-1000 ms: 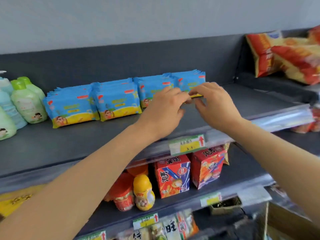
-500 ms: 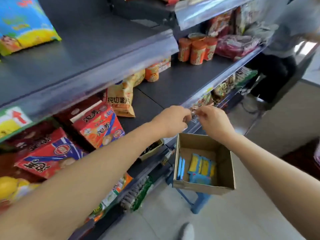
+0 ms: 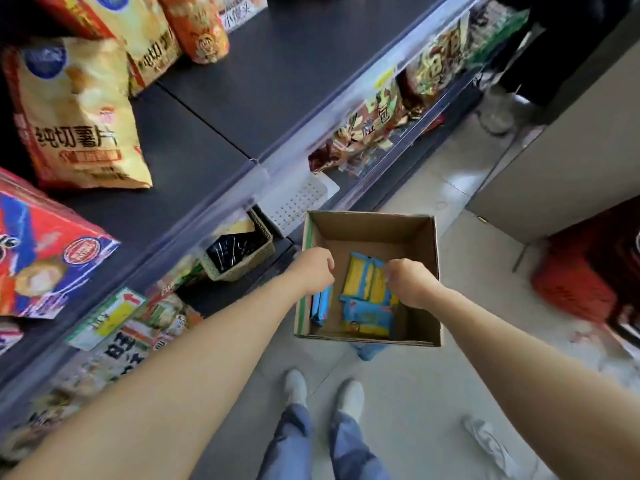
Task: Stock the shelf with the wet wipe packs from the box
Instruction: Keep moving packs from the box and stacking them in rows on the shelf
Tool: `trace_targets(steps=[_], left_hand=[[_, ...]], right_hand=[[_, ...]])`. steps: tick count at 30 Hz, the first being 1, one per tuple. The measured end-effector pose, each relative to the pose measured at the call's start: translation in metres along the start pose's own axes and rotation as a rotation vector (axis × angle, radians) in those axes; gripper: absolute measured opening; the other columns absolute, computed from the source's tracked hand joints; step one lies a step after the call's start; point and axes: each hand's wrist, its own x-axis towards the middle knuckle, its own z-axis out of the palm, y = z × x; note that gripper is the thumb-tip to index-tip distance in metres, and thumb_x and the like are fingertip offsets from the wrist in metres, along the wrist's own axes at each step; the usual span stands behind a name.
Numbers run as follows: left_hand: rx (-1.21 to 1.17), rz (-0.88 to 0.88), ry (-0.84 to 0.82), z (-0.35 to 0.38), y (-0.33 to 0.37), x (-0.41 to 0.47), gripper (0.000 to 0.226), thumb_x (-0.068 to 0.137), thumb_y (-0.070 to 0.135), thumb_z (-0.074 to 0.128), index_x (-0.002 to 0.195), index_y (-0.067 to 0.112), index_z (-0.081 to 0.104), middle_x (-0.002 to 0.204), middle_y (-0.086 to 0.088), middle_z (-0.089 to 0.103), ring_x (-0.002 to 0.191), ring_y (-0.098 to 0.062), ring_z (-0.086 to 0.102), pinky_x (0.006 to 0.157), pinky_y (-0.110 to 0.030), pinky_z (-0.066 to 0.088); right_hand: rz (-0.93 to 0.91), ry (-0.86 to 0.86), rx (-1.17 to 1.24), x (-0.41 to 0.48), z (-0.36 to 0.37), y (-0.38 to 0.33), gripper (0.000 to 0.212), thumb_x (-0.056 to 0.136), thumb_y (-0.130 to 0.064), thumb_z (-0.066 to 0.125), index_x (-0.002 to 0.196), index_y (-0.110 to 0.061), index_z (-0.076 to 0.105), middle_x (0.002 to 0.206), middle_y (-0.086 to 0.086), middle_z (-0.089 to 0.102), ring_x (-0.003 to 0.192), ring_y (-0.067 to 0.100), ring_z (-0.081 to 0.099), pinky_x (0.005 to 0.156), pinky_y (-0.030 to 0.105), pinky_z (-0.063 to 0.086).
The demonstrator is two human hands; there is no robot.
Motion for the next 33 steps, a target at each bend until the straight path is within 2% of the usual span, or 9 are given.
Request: trace_targets(steps=[2,4,6,9,12,16,22,28,33], left_hand=[[0.0,-0.042,-0.032,0.017,-0.005,0.023,0.014,0.089,0.006,0.057,0.103,0.009,0.057,0.101,-0.005,0.053,0.1,-0.026,0.054,0.074,-0.027,0.04],[0.02,-0.081,-0.037,0.033,-0.008,0.046,0.009,0.089,0.002,0.054,0.09,0.01,0.051,0.091,-0.004,0.049,0.091,-0.024,0.052,0.07,-0.03,0.04],[0.071,-0.108,-0.046,0.051,-0.011,0.066,0.02,0.09,0.0,0.051,0.11,0.003,0.05,0.106,-0.013,0.055,0.098,-0.032,0.058,0.075,-0.038,0.048],[0.155,-0.176,-0.044,0.075,-0.02,0.093,0.05,0.089,-0.002,0.051,0.136,0.001,0.032,0.126,-0.021,0.049,0.111,-0.036,0.055,0.087,-0.044,0.05],[0.217,-0.236,0.002,0.091,-0.03,0.112,0.054,0.088,-0.007,0.047,0.137,0.004,0.028,0.132,-0.022,0.039,0.112,-0.036,0.053,0.087,-0.043,0.049],[0.285,-0.23,0.102,0.103,-0.037,0.131,0.051,0.091,-0.001,0.049,0.136,0.008,0.028,0.128,-0.02,0.043,0.105,-0.035,0.058,0.07,-0.037,0.044],[0.382,-0.156,0.188,0.118,-0.026,0.141,0.037,0.092,-0.006,0.04,0.128,0.001,0.04,0.126,-0.019,0.053,0.114,-0.035,0.057,0.084,-0.041,0.05],[0.346,-0.246,0.219,0.11,-0.029,0.136,0.03,0.09,-0.011,0.04,0.113,0.001,0.055,0.118,-0.016,0.061,0.11,-0.032,0.059,0.081,-0.036,0.05],[0.157,-0.273,0.188,0.083,-0.019,0.112,0.022,0.087,-0.005,0.051,0.101,0.002,0.065,0.108,-0.014,0.066,0.099,-0.029,0.064,0.073,-0.032,0.051]], right_hand=[[0.039,-0.061,-0.006,0.016,0.018,0.013,0.028,0.089,-0.01,0.049,0.114,-0.006,0.061,0.116,0.016,0.064,0.107,0.033,0.061,0.08,0.03,0.048],[0.066,-0.113,-0.025,0.033,0.036,0.024,0.03,0.089,-0.011,0.05,0.117,-0.006,0.06,0.12,0.015,0.062,0.111,0.032,0.058,0.087,0.032,0.049],[0.088,-0.155,-0.042,0.048,0.052,0.031,0.032,0.09,-0.013,0.052,0.121,-0.008,0.058,0.124,0.013,0.059,0.115,0.031,0.056,0.093,0.033,0.048],[0.128,-0.223,-0.04,0.069,0.074,0.038,0.036,0.092,-0.01,0.049,0.128,-0.011,0.052,0.127,0.013,0.056,0.115,0.029,0.055,0.092,0.034,0.049],[0.162,-0.303,-0.063,0.087,0.092,0.042,0.039,0.094,-0.009,0.046,0.132,-0.01,0.047,0.128,0.015,0.053,0.115,0.029,0.055,0.091,0.032,0.049],[0.199,-0.36,-0.138,0.1,0.112,0.044,0.042,0.093,-0.012,0.049,0.134,-0.011,0.043,0.131,0.014,0.05,0.116,0.028,0.054,0.094,0.032,0.048],[0.245,-0.247,-0.246,0.106,0.121,0.046,0.035,0.091,-0.016,0.056,0.125,-0.015,0.048,0.123,0.009,0.055,0.111,0.027,0.057,0.085,0.034,0.05],[0.268,-0.168,-0.283,0.1,0.099,0.041,0.03,0.09,-0.011,0.055,0.12,-0.011,0.053,0.119,0.008,0.058,0.108,0.026,0.059,0.073,0.03,0.048],[0.239,-0.026,-0.214,0.077,0.055,0.034,0.034,0.086,-0.014,0.054,0.119,-0.006,0.053,0.12,0.012,0.058,0.112,0.031,0.057,0.084,0.033,0.049]])
